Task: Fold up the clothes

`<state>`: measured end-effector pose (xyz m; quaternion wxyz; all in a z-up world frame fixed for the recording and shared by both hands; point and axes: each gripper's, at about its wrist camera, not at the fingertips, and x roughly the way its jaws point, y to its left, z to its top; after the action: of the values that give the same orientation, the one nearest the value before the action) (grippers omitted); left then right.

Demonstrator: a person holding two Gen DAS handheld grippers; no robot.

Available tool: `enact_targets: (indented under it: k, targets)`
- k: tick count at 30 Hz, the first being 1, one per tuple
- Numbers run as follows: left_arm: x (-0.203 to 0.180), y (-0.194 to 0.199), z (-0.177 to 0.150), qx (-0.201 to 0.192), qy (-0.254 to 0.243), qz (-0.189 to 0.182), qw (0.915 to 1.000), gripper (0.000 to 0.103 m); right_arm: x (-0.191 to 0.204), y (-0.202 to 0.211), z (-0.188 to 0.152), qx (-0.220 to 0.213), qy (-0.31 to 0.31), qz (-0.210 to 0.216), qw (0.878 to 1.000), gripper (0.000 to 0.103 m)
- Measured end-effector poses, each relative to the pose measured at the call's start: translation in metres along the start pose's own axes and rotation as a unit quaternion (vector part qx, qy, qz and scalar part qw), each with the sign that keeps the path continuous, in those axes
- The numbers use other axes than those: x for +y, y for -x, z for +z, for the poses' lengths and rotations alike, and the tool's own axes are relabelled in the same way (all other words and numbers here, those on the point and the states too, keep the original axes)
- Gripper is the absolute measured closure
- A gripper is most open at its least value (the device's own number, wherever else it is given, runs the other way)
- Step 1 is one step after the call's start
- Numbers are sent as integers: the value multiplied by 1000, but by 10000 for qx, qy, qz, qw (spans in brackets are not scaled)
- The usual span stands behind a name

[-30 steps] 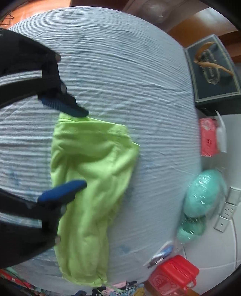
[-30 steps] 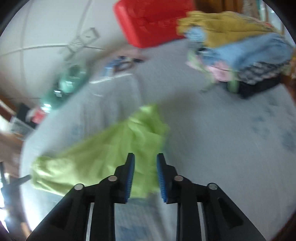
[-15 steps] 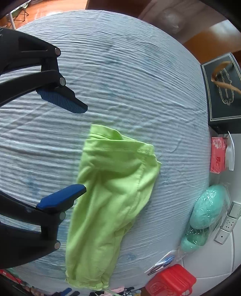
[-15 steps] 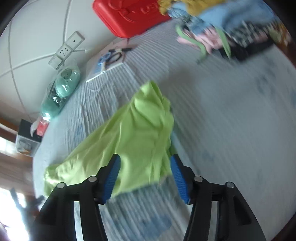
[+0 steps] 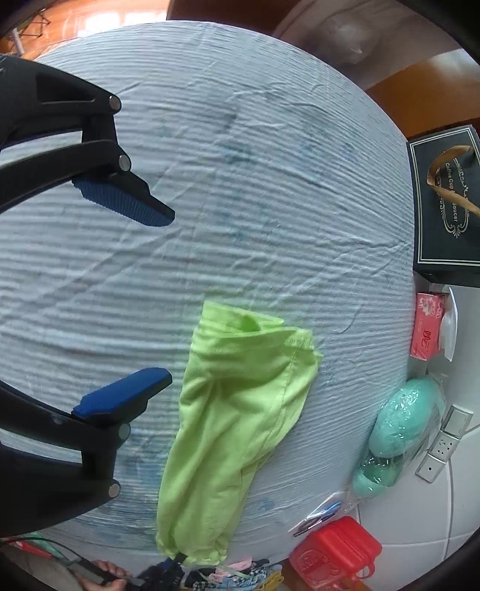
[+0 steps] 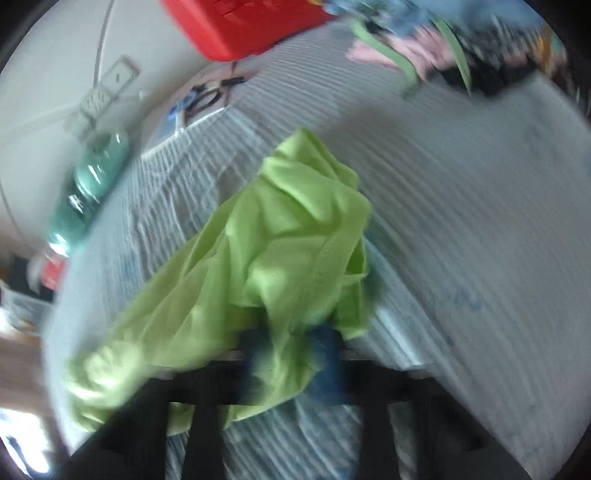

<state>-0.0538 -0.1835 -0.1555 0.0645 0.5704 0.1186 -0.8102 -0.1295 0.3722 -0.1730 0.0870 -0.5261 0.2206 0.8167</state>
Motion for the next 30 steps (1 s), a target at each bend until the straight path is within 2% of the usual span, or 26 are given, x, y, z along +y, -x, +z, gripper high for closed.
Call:
enact_targets:
  k: [5,8,11,12,13,14,16,19,21,25,28,30]
  targets:
    - [44,8,21,-188,-67,-169,9997,24,117,24,-53,-228,1163,646,9908,90]
    - [58,9,28,-229,-105,-296,9992,24,189,39,-87,-347,1857,1079,9761,90]
    - [65,8,31,-225,-143,-433,9987,24,262,53,-121,-464,2538,1503,9544,90]
    - [65,7,32,-214,-145,-473,9985,24,286,58,-133,-502,2761,1643,9456,87]
    - [64,6,32,-200,-141,-513,9984,24,301,49,-143,-337,2881,1684,9421,84]
    - [63,4,32,-186,-136,-553,9982,24,310,33,-154,-61,2942,1672,9410,74]
    - [57,1,31,-135,-144,-630,9978,24,317,7,-163,369,2888,1585,9435,70]
    - [44,-3,31,-101,-185,-717,9972,24,294,0,-157,562,2527,1642,9518,70]
    - [31,-6,32,-70,-194,-786,9967,24,267,11,-146,407,2326,1674,9572,68]
    - [-5,-11,39,-52,-279,-955,9950,24,209,25,-117,131,1976,1395,9702,66]
    - [-46,-9,49,-194,-676,-857,9938,24,168,29,-97,45,1701,1168,9785,65]
    - [-72,-9,56,-283,-972,-782,9918,24,143,28,-92,83,1486,1187,9817,66]
